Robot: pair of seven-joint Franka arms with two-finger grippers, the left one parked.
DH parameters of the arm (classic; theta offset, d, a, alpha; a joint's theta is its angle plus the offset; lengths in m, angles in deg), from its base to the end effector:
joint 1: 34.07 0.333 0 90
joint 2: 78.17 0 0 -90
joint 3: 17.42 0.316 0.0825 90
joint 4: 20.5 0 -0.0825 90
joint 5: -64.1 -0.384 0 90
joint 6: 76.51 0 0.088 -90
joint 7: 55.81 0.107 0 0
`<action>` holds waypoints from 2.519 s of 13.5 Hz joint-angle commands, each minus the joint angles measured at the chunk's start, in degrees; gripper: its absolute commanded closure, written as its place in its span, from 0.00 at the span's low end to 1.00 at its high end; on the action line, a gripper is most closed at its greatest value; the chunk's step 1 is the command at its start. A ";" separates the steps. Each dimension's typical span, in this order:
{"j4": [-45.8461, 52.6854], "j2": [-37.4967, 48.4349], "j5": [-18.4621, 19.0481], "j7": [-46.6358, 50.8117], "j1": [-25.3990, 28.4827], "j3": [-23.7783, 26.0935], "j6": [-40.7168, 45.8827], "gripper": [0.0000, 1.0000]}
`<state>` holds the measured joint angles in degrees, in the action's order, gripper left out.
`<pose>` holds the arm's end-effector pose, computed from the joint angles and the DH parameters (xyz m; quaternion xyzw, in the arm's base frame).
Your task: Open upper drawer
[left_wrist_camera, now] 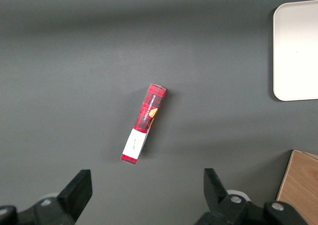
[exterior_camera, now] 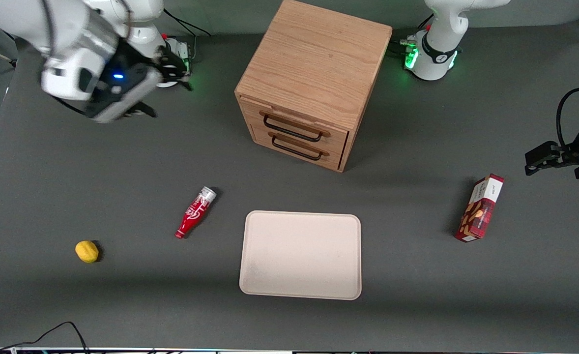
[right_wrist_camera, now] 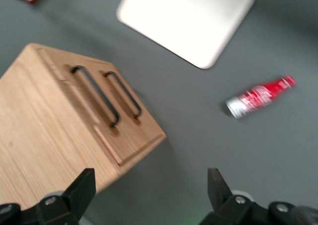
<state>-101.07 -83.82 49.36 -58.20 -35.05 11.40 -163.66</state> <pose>0.5043 0.2798 0.6531 -0.9524 -0.2643 0.0193 0.1510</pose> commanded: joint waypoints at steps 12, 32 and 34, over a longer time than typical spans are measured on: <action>2.00 -33.19 17.81 -3.32 4.67 20.30 -14.89 0.00; 1.20 -35.48 22.12 -3.32 3.97 20.66 -16.21 0.00; 2.08 -35.48 21.86 -3.23 3.80 20.65 -15.86 0.00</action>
<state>-100.32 -118.40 69.58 -60.79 -31.08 32.19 -180.05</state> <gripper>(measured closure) 0.000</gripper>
